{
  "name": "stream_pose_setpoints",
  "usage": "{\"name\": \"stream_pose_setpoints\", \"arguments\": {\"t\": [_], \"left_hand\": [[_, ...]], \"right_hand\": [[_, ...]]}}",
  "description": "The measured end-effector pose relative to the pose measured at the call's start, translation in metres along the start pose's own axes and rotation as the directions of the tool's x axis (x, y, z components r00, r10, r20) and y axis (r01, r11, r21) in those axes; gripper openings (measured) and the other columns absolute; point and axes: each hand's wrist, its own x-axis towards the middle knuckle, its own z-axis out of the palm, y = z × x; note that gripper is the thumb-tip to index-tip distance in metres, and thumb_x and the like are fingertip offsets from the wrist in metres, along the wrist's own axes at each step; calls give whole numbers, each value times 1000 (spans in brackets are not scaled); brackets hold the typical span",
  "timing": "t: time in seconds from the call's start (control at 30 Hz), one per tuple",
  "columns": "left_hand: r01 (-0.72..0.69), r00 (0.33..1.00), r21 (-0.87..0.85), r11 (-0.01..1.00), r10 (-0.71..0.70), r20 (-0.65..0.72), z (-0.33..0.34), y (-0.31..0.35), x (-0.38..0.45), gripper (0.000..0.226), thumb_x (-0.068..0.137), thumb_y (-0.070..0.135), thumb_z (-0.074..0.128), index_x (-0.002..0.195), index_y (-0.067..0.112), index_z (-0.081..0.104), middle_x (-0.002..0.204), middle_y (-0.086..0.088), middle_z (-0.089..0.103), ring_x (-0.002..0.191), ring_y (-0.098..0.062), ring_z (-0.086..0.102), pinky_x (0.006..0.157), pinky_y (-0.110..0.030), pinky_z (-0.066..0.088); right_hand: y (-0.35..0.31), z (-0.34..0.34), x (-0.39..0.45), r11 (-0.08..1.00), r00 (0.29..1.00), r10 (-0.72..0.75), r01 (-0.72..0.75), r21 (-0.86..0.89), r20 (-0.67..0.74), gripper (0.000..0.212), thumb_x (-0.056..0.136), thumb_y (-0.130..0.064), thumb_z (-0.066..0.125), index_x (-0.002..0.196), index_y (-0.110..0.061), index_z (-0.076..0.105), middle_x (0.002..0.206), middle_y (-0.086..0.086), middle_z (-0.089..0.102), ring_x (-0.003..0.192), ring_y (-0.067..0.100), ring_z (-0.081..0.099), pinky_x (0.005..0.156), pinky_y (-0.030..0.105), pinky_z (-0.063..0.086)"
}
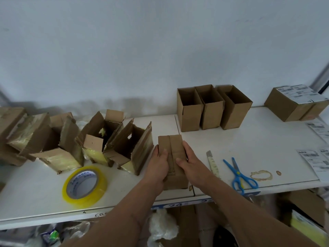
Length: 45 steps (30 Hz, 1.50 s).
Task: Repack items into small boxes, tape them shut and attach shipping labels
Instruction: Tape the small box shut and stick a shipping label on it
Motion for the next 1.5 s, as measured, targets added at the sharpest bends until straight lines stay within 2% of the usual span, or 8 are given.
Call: {"name": "stream_pose_setpoints", "arguments": {"t": [0.3, 0.37, 0.5, 0.63, 0.77, 0.97, 1.2, 1.5], "left_hand": [[-32, 999, 45, 998, 33, -8, 3, 1, -2, 36, 105, 39, 37, 141, 40, 38, 115, 4, 54, 98, -17, 56, 83, -44, 52], [-8, 1000, 35, 999, 8, 9, 2, 3, -5, 37, 104, 42, 37, 141, 40, 37, 120, 2, 54, 99, -18, 56, 77, -41, 51], [32, 999, 24, 999, -32, -6, -4, 7, -11, 33, 103, 45, 38, 133, 31, 44, 111, 1, 58, 97, -18, 58, 70, -34, 49], [-126, 992, 192, 973, 125, 17, -22, 8, -29, 28, 104, 45, 36, 122, 30, 52, 103, 9, 57, 89, -2, 52, 62, -21, 36], [-239, 959, 666, 707, 278, 49, -65, 3, -46, 35, 102, 43, 42, 130, 26, 56, 112, 9, 61, 97, -6, 53, 81, -25, 41], [-57, 853, 995, 83, 521, 6, -149, -21, -51, 27, 102, 39, 40, 93, 22, 59, 100, 0, 69, 89, -21, 65, 63, -31, 45], [110, 850, 994, -21, 520, -83, -207, -47, -34, 50, 89, 30, 57, 137, 16, 50, 142, -6, 50, 135, -27, 39, 106, -39, 37], [133, 930, 985, -111, 356, -86, -201, -34, -47, 20, 92, 33, 54, 107, 24, 63, 105, 3, 64, 102, -20, 59, 85, -31, 38]], "right_hand": [[1, 6, -1, 1000, 998, -5, 6, 29, -60, 65, 104, -32, 42, 155, -37, 2, 155, -3, 29, 131, 18, 44, 108, 38, 43], [1, 9, 1, 989, 995, 52, -40, 145, -81, 62, 102, -32, 46, 153, -37, 12, 148, -2, 41, 120, 17, 53, 98, 41, 52], [-9, 9, -1, 974, 989, 67, -36, 224, -130, 37, 100, -26, 49, 133, -39, 39, 114, -13, 57, 98, 7, 59, 70, 23, 51], [-22, 12, -3, 993, 961, 54, -23, 117, -271, 46, 98, -29, 52, 142, -27, 40, 123, -8, 56, 109, 11, 55, 85, 31, 51], [-35, 20, -9, 969, 902, -175, 87, -232, -394, 43, 98, -31, 49, 141, -25, 43, 142, -7, 44, 130, 13, 43, 109, 35, 38], [-49, 44, -32, 582, 816, -561, 268, -768, -141, 31, 98, -32, 41, 116, -23, 65, 130, -3, 59, 119, 13, 54, 104, 34, 38], [-53, 76, -46, 448, 800, -598, 377, -811, 41, 39, 96, -36, 35, 106, -23, 70, 120, -2, 66, 111, 16, 61, 102, 38, 45], [-49, 90, -57, 550, 834, -543, 438, -711, 94, 33, 101, -33, 44, 126, -22, 62, 136, -4, 55, 126, 12, 46, 110, 28, 32]]}}
